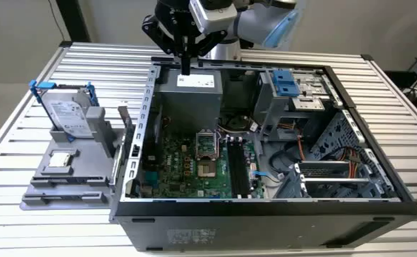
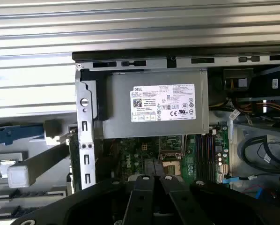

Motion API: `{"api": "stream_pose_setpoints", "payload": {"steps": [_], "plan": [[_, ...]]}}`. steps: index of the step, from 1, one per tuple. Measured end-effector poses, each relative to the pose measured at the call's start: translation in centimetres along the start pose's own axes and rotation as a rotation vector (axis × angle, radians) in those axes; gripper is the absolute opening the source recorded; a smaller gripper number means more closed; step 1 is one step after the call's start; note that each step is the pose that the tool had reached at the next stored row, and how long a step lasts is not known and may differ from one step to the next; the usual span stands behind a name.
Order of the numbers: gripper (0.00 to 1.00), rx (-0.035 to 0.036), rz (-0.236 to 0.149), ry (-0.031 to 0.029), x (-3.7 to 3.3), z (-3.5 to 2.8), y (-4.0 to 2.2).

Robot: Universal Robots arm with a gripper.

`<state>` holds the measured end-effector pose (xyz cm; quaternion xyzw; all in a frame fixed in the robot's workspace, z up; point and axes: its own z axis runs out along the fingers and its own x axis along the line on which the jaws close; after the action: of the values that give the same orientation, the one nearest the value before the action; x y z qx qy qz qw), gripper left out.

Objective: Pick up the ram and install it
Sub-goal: 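Reach for the ram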

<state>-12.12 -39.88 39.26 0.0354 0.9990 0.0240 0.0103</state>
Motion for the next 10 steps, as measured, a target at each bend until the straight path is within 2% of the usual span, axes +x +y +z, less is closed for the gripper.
{"api": "stream_pose_setpoints", "payload": {"steps": [10], "plan": [[0.00,0.0000,0.000,0.0000,0.00,0.00,0.00]]}}
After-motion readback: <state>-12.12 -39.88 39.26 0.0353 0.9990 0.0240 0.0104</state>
